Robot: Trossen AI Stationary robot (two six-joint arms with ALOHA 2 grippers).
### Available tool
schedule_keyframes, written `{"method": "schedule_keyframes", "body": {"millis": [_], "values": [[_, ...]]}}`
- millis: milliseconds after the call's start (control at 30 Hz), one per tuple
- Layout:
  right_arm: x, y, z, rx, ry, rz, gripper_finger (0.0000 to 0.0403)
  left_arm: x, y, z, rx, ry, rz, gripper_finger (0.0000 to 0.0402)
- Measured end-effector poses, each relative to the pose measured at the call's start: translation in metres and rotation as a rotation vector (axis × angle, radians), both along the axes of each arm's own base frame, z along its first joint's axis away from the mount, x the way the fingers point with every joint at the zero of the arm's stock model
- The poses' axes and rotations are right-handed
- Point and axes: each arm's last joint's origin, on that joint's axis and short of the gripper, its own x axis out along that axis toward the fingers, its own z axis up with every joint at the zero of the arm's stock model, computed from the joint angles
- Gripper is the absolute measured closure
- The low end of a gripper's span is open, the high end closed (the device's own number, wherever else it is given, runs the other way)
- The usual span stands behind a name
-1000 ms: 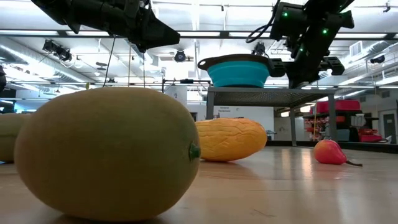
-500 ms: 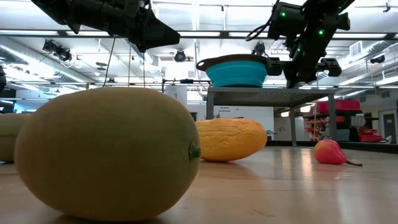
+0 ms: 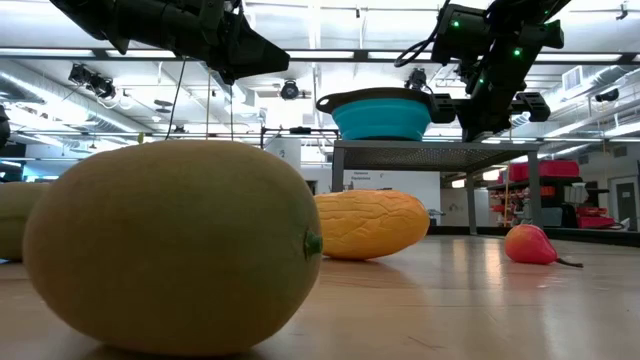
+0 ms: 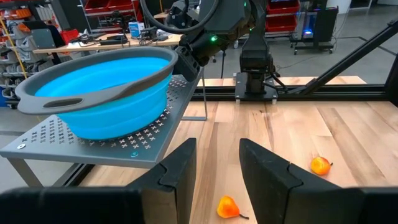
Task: Pick & Place Fruit
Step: Put the blue knife on the shelf
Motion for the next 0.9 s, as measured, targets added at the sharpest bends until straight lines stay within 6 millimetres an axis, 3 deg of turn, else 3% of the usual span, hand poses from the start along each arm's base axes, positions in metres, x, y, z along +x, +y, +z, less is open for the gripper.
{"method": "schedule_keyframes", "body": {"millis": [467, 900], "values": [[-0.001, 0.000, 0.000, 0.002, 0.011, 0.001, 0.0327, 0.000, 0.000, 0.000, 0.000, 0.001, 0.000, 0.0272], [-0.002, 0.010, -0.002, 0.011, 0.078, 0.054, 0.0324, 0.000, 0.000, -0.001, -0.001, 0.011, 0.000, 0.0272]]}}
